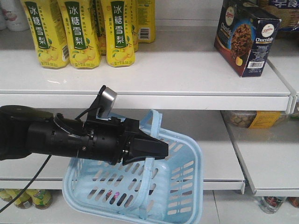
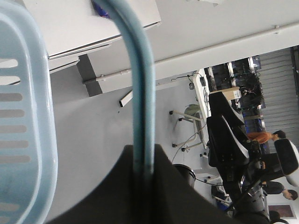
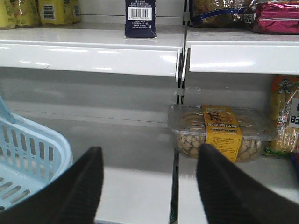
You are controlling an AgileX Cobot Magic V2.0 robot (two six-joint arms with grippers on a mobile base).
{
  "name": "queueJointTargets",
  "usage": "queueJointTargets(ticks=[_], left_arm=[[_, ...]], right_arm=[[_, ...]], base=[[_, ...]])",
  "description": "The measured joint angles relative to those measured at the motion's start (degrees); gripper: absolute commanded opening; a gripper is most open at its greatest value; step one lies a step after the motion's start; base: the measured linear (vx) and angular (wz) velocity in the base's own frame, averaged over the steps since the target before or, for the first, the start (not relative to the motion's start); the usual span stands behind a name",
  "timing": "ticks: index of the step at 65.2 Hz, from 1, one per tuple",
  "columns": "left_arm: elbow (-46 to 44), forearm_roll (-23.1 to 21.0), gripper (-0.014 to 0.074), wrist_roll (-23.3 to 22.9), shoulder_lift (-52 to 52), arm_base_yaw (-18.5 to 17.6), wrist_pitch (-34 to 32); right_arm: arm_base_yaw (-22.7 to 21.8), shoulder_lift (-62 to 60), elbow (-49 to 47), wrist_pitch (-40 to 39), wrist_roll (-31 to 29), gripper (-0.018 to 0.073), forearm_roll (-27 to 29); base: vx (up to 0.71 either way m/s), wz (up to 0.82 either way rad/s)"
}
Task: Left arm holds basket, right arm returns cookies
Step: 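Withdraw the right gripper and lower the empty basket with the left gripper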
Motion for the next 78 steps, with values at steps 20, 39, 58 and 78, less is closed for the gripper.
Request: queueJointTargets(ticks=[20,39,58,78], left_arm=[[0.0,0.0,-0.0006,0.0,0.0,0.0,0.0],[0.0,0.0,-0.0006,0.0,0.0,0.0,0.0],[0.0,0.0,-0.0006,0.0,0.0,0.0,0.0],[2.01,-1.11,-0.0006,0.11,-1.45,-0.13,-0.69]], right_arm=[[0.0,0.0,0.0,-0.06,0.0,-0.0011,0.0],[0.0,0.0,0.0,-0.06,0.0,-0.0011,0.0],[0.0,0.0,0.0,-0.06,0.0,-0.0011,0.0],[0.0,0.0,0.0,-0.07,0.0,-0.0011,0.0]], base=[[0.0,0.0],[0.0,0.0],[0.0,0.0],[0.0,0.0]])
